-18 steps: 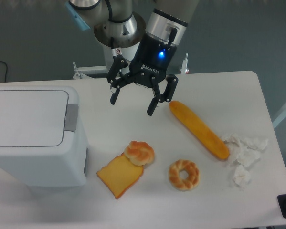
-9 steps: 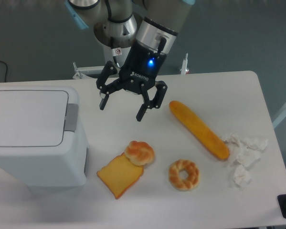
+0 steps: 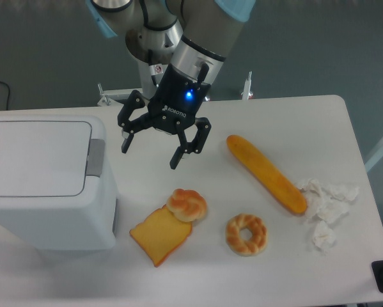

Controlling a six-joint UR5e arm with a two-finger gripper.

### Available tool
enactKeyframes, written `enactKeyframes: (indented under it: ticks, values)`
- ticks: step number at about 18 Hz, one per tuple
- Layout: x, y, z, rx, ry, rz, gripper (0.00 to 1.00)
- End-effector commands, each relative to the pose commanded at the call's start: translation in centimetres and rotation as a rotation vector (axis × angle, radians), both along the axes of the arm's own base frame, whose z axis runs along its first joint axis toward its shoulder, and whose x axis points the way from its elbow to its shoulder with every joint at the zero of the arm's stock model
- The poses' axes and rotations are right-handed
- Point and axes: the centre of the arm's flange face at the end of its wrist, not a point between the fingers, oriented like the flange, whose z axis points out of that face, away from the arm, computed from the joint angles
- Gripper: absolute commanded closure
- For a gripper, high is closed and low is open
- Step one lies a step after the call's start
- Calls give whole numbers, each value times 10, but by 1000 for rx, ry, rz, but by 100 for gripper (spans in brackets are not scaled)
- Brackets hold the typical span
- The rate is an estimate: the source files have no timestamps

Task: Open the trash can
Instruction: 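Lower the gripper onto the trash can lid's raised edge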

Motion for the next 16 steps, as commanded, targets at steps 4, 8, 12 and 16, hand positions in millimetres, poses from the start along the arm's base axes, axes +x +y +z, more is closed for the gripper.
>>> enactKeyframes:
  ticks: [4,8,12,16]
  values:
    - [2,2,-8,-9,-9,-5,0]
    - [7,4,-13,-15,-16,-14,0]
    - [12,10,-18,-23,-24,-29,0]
    - [14,11,-19,-25,-26,-32,0]
